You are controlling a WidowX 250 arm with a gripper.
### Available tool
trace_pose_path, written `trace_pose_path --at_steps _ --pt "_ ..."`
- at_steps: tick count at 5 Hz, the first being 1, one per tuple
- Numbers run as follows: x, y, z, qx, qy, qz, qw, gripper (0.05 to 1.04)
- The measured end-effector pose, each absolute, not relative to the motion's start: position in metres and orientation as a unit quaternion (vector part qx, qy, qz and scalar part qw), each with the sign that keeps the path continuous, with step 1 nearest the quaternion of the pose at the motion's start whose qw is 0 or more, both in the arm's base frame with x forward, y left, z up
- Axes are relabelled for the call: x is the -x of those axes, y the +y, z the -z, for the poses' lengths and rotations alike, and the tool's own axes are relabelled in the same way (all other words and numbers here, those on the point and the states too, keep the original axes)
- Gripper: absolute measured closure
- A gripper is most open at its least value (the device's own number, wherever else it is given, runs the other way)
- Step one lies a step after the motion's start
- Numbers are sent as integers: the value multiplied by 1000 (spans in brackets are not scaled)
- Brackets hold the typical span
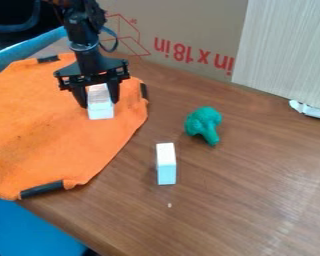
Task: Move the white figure to top right
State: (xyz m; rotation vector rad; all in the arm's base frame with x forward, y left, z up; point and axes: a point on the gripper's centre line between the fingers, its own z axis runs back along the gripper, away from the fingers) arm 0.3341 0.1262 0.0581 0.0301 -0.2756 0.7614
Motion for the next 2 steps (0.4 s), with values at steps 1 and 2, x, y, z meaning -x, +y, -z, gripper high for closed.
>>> trace_pose_path --at_steps 1,2 --pt "-334 126 -58 -13 -136 -370 919 403" --pt "-334 125 -58 -10 -134 -367 920 403"
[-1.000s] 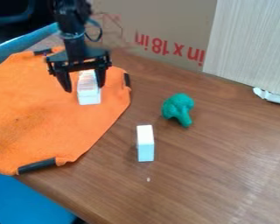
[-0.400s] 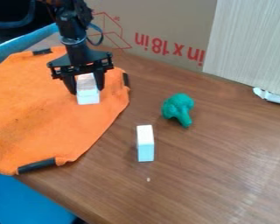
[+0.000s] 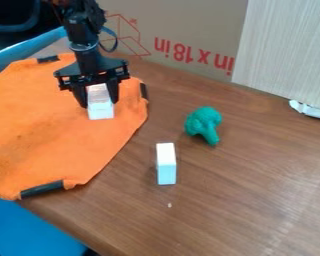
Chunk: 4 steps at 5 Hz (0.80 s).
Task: Move the white figure to top right
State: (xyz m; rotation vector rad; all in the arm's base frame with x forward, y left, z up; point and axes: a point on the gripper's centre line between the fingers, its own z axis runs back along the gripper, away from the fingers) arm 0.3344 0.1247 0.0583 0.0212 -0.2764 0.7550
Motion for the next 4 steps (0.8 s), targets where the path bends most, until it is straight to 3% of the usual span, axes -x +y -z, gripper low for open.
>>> trace_pose_path --at_steps 1,4 --pt "-328 121 -65 -6 -118 -373 920 403" --pt "-351 94 -100 17 -135 -348 927 403"
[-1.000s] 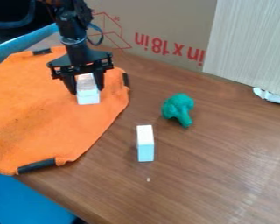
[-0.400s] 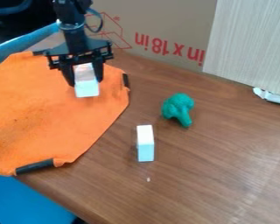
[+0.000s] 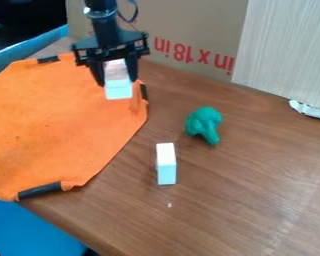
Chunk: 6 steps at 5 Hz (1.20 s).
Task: Move the white figure to top right
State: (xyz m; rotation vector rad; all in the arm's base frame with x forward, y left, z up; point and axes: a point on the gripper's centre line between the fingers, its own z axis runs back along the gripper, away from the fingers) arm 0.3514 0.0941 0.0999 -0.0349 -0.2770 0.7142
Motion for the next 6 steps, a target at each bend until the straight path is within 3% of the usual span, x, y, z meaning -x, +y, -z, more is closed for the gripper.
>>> trace_pose_path --at_steps 3,6 --pt "-412 55 -115 49 -144 -347 925 403" --pt "-422 29 -77 38 -158 -318 934 403"
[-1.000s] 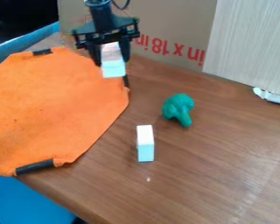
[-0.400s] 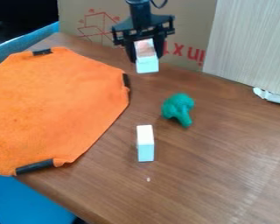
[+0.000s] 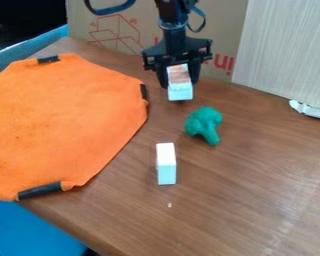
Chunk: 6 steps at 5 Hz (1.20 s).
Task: Move the white figure to top right
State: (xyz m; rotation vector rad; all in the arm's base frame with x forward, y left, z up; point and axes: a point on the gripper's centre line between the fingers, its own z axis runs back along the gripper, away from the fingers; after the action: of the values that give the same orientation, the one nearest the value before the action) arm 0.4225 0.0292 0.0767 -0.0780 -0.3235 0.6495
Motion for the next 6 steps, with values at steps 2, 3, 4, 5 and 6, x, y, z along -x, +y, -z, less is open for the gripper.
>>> trace_pose_path --at_steps 2,3,4,5,6 --pt "-426 8 -62 56 -152 -307 938 364" --pt "-429 5 -68 72 -140 -309 938 109" --pt "-428 15 -68 77 -134 -320 935 83" --pt "-424 19 -82 87 -134 -321 933 83" --pt "-413 34 -113 103 -133 -342 925 83"
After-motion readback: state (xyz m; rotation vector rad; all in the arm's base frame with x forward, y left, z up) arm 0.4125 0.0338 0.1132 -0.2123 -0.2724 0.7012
